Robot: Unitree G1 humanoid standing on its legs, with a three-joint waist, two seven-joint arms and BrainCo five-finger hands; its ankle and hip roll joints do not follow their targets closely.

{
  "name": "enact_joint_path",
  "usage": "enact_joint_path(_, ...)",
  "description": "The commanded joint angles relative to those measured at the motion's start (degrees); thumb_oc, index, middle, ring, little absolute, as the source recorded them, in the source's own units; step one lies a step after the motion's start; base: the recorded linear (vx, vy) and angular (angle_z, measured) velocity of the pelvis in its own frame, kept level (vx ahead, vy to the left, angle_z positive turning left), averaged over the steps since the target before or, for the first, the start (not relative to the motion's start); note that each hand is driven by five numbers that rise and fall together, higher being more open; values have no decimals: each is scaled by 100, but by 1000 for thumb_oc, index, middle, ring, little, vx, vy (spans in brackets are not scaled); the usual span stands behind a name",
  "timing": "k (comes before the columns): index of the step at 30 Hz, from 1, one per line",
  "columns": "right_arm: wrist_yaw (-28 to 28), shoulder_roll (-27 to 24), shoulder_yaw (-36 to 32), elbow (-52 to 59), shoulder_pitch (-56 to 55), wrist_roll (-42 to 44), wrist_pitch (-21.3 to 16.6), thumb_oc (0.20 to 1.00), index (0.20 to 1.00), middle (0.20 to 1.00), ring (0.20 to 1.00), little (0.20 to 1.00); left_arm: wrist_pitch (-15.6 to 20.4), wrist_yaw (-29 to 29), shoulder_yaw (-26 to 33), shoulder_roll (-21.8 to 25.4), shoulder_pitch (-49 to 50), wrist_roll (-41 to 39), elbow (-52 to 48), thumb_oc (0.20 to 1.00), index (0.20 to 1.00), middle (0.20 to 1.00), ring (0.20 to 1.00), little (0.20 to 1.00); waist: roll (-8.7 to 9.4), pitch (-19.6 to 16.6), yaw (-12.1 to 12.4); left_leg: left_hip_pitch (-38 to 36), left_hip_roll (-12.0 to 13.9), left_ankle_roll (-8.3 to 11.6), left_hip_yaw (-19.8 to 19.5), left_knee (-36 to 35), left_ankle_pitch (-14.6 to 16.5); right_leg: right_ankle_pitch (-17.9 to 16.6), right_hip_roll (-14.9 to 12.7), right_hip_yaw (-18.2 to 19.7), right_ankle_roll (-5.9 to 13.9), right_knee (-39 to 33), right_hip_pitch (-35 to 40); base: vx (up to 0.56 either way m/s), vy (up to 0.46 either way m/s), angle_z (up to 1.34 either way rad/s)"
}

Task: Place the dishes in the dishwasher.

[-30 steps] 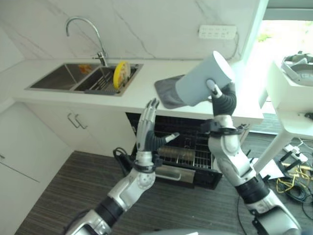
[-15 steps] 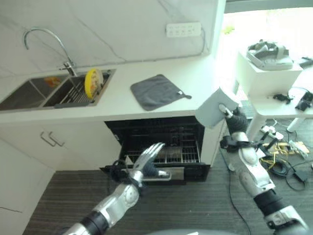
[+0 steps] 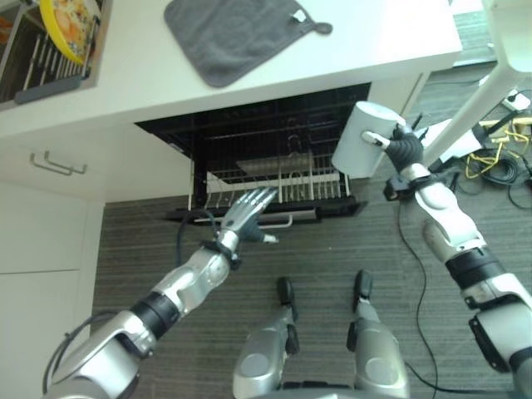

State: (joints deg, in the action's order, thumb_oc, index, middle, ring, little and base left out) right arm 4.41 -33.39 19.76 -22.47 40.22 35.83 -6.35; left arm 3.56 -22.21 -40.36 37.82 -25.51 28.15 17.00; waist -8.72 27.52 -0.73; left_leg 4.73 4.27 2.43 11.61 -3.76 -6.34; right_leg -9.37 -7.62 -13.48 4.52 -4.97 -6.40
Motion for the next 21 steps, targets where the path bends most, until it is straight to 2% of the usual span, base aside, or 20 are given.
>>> enact_joint_path(1,-187,218,163,14,831,-314,-119,200,200,200,200,200,28,-6,141,412,-14,197,-168,1000,1000,1000,1000,1000,450,-245,80,11,-406,12,-209,683,588,274,-181,299,161,224,93,-95,40,1)
enact_joint_path(10,-259,350,363,-225,1280,-584,47,200,200,200,200,200,-69,236,120,642,-175,305,-305,1000,1000,1000,1000,1000,449,-97,207,78,-398,14,-152,605,525,230,-228,159,212,258,-21,-63,17,9)
enact_joint_path(15,-249,420,455,-349,1422,-816,285,200,200,200,200,200,-98,457,82,716,-281,380,-378,1000,1000,1000,1000,1000,438,-72,270,100,-390,22,-157,511,451,214,-250,112,241,286,-62,-36,36,12)
enact_joint_path(17,-234,414,508,-687,1625,-748,427,200,200,200,200,200,-45,546,9,837,-416,434,-394,1000,1000,1000,1000,1000,438,-31,348,114,-386,21,-165,412,393,200,-259,56,277,307,-96,-43,4,16)
enact_joint_path(21,-176,388,537,-1331,1992,-732,469,200,200,200,200,200,-58,682,-50,990,-604,474,-522,1000,1000,1000,1000,1000,405,50,459,133,-385,38,-137,314,327,178,-312,-96,317,340,-140,-18,12,22)
